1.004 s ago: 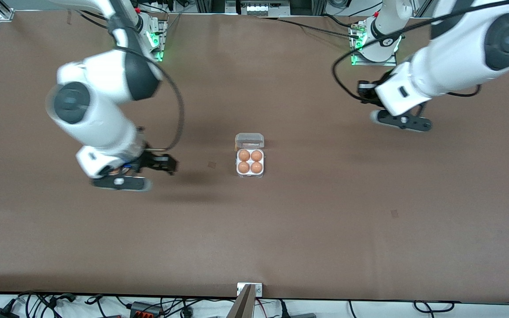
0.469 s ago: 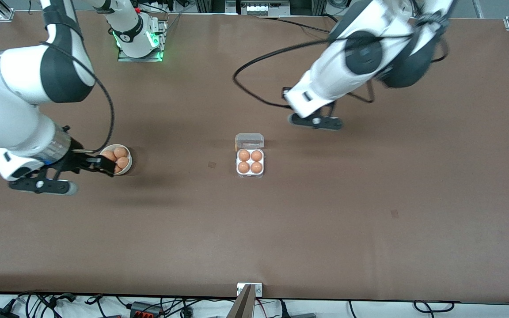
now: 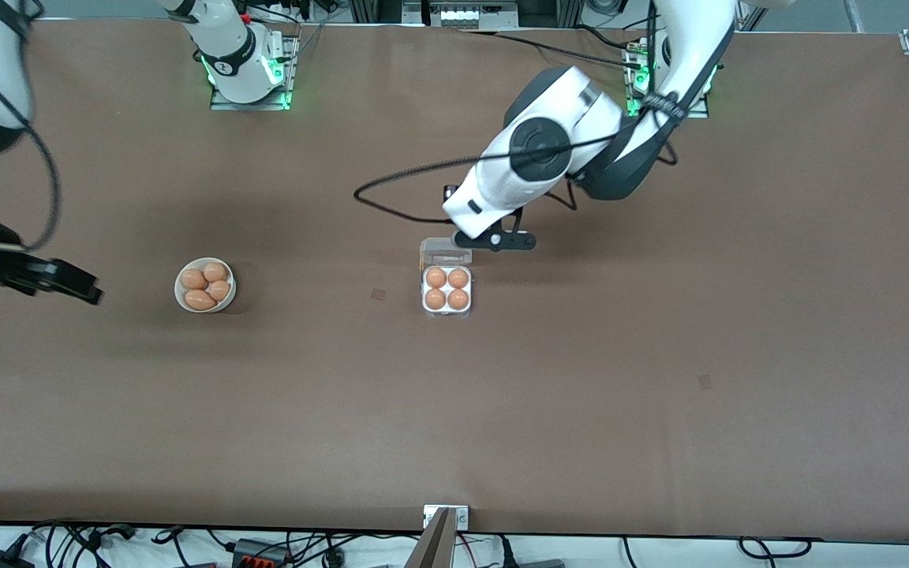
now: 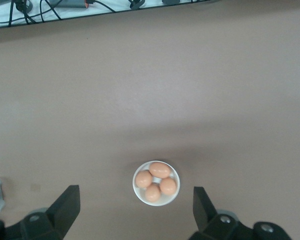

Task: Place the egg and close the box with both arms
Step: 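Push the open lid over the eggs with the left gripper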

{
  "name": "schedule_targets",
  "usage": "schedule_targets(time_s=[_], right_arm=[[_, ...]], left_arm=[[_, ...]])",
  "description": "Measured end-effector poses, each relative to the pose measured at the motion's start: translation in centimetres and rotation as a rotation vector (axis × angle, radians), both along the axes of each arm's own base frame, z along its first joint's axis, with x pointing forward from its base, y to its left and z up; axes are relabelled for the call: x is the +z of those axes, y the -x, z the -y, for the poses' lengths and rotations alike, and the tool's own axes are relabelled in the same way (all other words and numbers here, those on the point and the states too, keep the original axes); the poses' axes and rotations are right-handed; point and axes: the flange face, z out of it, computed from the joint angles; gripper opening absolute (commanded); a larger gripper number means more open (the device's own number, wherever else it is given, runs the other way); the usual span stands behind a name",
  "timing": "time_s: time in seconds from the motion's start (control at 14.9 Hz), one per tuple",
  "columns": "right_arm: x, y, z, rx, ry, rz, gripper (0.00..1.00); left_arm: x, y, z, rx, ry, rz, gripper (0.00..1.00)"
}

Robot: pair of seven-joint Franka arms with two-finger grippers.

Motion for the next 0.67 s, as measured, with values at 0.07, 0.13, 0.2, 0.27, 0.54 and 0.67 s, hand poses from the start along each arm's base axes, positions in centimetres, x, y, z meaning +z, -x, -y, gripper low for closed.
schedule_targets(time_s=[0.07, 0.13, 0.2, 0.27, 0.54, 0.67], right_arm=[[0.5, 0.4, 0.6, 0.005, -0.001, -0.006, 1.0], [0.9, 0.9, 0.9, 0.005, -0.002, -0.017, 1.0], [1.5, 1.5, 1.1, 0.008, -0.002, -0.034, 1.0], [2.1, 2.2, 1.1, 0.024, 0.0, -0.053, 1.0], [2.6, 4.8, 1.2, 0.076, -0.001, -0.084, 1.0], [1.3, 5.9, 1.3, 0.088, 0.02, -0.067, 1.0]], left_arm=[[-0.9, 0.0, 0.2, 0.006, -0.004, -0.009, 0.0], [-1.7, 0.1, 0.6, 0.005, -0.004, -0.013, 0.0], [-2.4, 0.5, 1.6, 0.006, 0.004, -0.005, 0.0], [-3.0, 1.0, 2.7, 0.014, 0.012, 0.006, 0.0], [-6.6, 1.8, 4.2, 0.036, 0.002, -0.015, 0.0], [-8.2, 1.6, 4.0, 0.042, -0.009, -0.032, 0.0]])
